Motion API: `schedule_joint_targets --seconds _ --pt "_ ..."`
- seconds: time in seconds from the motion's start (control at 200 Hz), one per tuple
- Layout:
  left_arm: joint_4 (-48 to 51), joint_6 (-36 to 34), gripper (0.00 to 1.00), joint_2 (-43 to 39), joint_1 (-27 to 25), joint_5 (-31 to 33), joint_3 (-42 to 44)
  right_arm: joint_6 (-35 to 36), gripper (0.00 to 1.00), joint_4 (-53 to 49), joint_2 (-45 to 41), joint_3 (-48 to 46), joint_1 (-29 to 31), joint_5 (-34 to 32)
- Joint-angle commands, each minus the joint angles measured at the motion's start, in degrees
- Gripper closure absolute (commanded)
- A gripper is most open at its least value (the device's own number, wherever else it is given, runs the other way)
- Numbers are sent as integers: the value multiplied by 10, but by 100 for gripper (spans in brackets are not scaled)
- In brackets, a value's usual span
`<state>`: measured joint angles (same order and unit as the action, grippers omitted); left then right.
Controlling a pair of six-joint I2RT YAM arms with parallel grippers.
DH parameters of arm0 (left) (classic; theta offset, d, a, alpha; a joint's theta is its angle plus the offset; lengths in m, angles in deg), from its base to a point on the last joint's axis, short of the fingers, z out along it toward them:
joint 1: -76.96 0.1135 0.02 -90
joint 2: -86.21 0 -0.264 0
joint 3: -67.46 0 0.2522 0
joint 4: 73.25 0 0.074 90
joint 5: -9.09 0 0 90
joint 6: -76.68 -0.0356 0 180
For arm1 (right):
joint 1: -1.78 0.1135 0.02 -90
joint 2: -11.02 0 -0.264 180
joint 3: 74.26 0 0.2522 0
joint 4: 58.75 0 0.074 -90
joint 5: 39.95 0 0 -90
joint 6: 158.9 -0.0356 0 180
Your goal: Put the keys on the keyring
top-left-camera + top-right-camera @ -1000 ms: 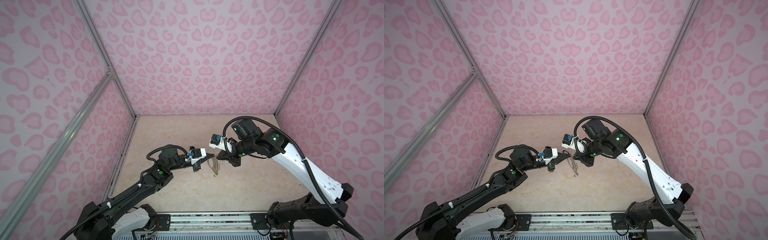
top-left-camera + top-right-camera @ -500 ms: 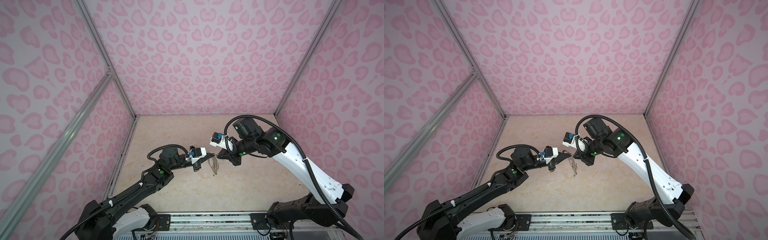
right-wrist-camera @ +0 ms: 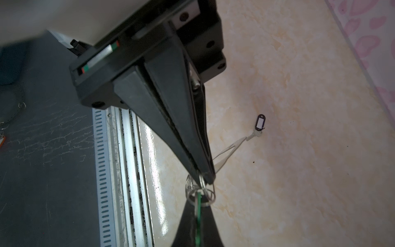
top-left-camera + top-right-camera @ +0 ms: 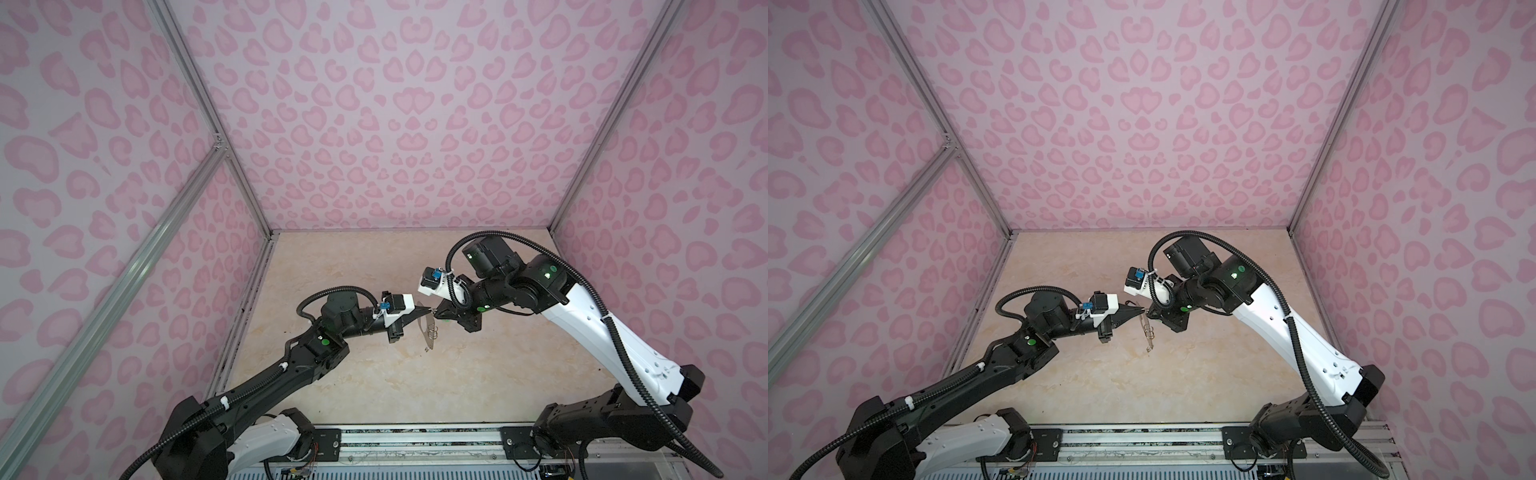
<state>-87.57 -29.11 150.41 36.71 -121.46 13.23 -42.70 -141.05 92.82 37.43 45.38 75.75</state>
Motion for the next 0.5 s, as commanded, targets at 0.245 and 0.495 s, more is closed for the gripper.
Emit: schedule_joint_targets --seconds 0.245,0.495 --pt "57 -37 96 14 -1 -27 -17 27 100 16 -4 2 0 -54" --pt "63 -40 95 15 -1 -30 -20 40 100 18 -1 -3 1 -62"
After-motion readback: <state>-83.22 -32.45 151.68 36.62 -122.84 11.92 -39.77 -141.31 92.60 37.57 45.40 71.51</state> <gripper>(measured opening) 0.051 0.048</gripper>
